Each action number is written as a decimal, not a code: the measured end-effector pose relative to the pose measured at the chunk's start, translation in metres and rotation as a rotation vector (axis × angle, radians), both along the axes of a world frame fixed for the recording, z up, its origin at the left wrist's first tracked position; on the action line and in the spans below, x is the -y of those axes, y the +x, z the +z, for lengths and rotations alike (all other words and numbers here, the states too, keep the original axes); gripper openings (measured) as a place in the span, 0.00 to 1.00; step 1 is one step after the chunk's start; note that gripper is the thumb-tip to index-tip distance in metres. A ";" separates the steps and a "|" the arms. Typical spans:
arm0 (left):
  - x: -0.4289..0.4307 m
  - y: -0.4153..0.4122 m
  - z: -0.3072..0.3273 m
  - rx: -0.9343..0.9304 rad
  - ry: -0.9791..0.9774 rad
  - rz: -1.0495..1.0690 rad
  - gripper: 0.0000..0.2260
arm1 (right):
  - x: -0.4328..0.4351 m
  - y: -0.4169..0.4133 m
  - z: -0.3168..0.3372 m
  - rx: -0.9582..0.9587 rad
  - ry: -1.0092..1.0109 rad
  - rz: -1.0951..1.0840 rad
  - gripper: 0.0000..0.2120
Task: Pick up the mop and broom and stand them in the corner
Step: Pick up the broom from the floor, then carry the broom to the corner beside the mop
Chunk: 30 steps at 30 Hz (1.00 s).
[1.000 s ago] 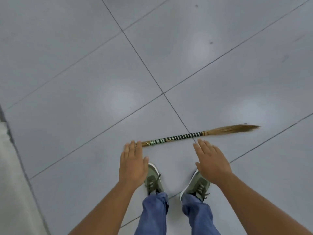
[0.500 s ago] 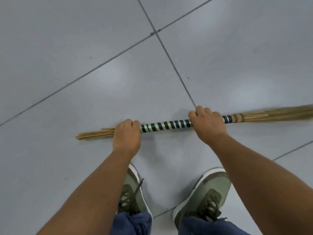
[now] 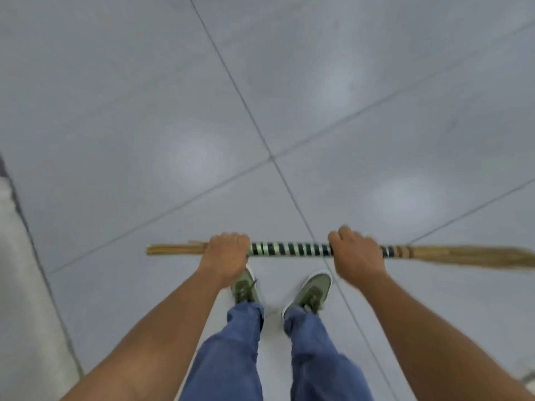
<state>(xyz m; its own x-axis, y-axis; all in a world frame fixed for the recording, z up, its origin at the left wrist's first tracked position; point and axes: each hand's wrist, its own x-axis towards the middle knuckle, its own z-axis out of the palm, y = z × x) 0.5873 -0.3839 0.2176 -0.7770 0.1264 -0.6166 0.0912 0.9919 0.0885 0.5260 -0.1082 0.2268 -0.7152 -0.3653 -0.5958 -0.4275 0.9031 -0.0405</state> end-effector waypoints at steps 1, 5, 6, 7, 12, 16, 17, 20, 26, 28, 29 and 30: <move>-0.003 -0.001 0.026 -0.015 -0.010 -0.010 0.09 | -0.004 0.001 0.027 -0.014 -0.001 0.002 0.11; -0.020 -0.015 0.139 -0.171 -0.004 -0.061 0.07 | -0.029 -0.002 0.145 -0.066 -0.050 -0.044 0.11; -0.022 -0.022 0.153 -0.204 0.000 -0.075 0.07 | -0.035 -0.005 0.158 -0.068 -0.063 -0.044 0.11; -0.025 -0.032 0.166 -0.236 0.003 -0.092 0.07 | -0.040 -0.008 0.169 -0.064 -0.085 -0.042 0.11; -0.045 -0.085 0.203 -0.368 0.005 -0.228 0.09 | -0.075 -0.024 0.204 -0.060 -0.124 -0.104 0.10; -0.070 -0.135 0.222 -0.428 0.042 -0.365 0.08 | -0.098 -0.026 0.223 -0.167 -0.123 -0.251 0.10; -0.078 -0.148 0.227 -0.443 0.059 -0.407 0.08 | -0.103 -0.024 0.226 -0.187 -0.122 -0.300 0.10; -0.102 -0.180 0.237 -0.460 0.110 -0.546 0.07 | -0.115 -0.012 0.237 -0.227 -0.099 -0.453 0.10; -0.157 -0.219 0.240 -0.315 0.237 -0.797 0.03 | -0.111 0.053 0.246 -0.225 -0.049 -0.794 0.08; -0.185 -0.219 0.234 -0.274 0.285 -0.935 0.02 | -0.103 0.087 0.248 -0.201 -0.033 -0.935 0.09; -0.199 -0.214 0.231 -0.256 0.299 -1.002 0.02 | -0.099 0.104 0.249 -0.195 -0.022 -1.003 0.09; -0.211 -0.207 0.231 -0.246 0.304 -1.057 0.02 | -0.096 0.120 0.249 -0.200 -0.014 -1.057 0.09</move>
